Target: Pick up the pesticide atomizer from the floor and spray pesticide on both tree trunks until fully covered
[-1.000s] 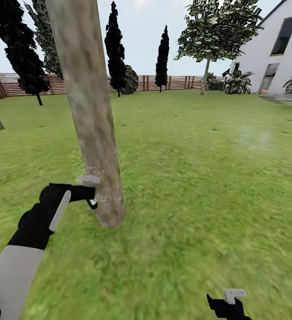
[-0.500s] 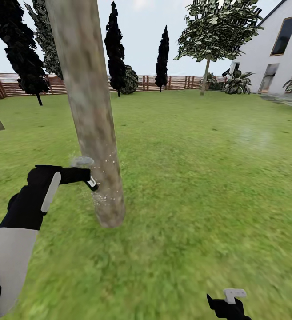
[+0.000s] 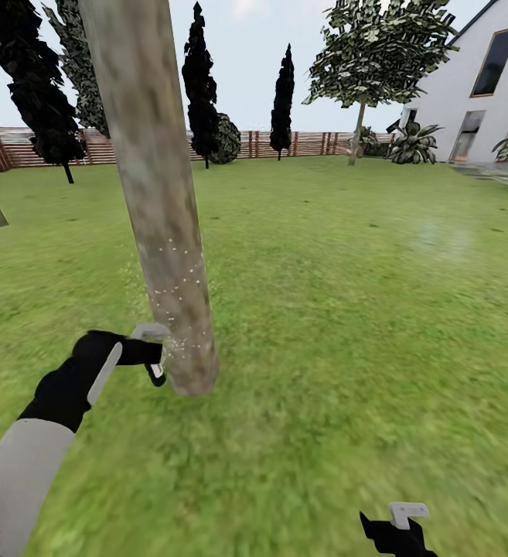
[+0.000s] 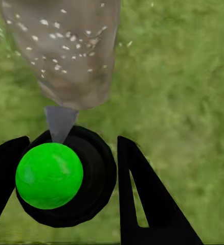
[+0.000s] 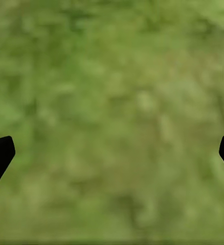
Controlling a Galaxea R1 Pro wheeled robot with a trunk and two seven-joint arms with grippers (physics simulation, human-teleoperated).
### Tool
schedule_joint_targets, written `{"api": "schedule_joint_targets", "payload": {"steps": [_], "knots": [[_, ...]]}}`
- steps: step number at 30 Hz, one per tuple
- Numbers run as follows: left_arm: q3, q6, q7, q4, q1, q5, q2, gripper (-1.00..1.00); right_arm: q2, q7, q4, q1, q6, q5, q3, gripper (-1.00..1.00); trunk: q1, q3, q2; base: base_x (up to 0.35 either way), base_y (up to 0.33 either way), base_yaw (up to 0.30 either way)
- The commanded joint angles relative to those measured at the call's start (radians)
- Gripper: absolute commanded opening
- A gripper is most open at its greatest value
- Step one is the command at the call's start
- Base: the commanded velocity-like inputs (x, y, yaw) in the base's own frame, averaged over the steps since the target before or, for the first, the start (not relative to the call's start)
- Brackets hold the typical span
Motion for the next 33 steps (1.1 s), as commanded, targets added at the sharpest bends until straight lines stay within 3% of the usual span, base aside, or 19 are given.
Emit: {"api": "schedule_joint_targets", "payload": {"steps": [1,3,5,6,8,13,23,33], "knots": [[-0.002,-0.085,0.031,0.092,0.0,-0.015,-0.005,-1.0,0.0,-0.001,0.0,0.0,0.0,0.0,0.0,1.0,0.0,0.0,0.0,0.0,0.0,0.0],[-0.003,-0.157,0.045,0.162,0.0,-0.023,-0.007,-1.0,0.0,-0.001,0.0,0.0,0.0,0.0,0.0,1.0,0.0,0.0,0.0,0.0,0.0,0.0],[-0.003,-0.197,0.078,0.176,0.0,-0.024,-0.012,-1.0,0.0,-0.002,0.0,0.0,0.0,0.0,0.0,1.0,0.0,0.0,0.0,0.0,0.0,0.0],[-0.002,-0.214,0.147,0.179,0.0,-0.024,-0.052,-1.0,0.0,-0.002,0.0,0.0,0.0,0.0,0.0,1.0,0.0,0.0,0.0,0.0,0.0,0.0],[-0.003,-0.219,0.195,0.18,0.001,-0.018,-0.085,-1.0,-0.001,-0.002,0.0,0.0,0.0,0.0,0.0,1.0,0.0,0.0,0.0,0.0,0.0,0.0],[0.001,-0.222,0.207,0.188,0.031,-0.012,-0.09,-1.0,-0.002,-0.001,-0.001,0.0,-0.001,-0.001,0.0,1.0,0.0,0.0,0.0,0.0,-0.155,0.0],[0.0,-0.222,0.209,0.191,0.032,-0.01,-0.092,-1.0,0.0,-0.002,-0.002,0.0,-0.001,-0.002,0.0,1.0,0.0,0.0,0.0,0.015,-0.269,0.181],[0.001,-0.221,0.209,0.192,0.036,-0.011,-0.092,-1.0,0.0,0.0,-0.002,0.0,0.0,-0.001,0.0,1.0,0.0,0.0,0.0,0.113,-0.27,0.015]]}}
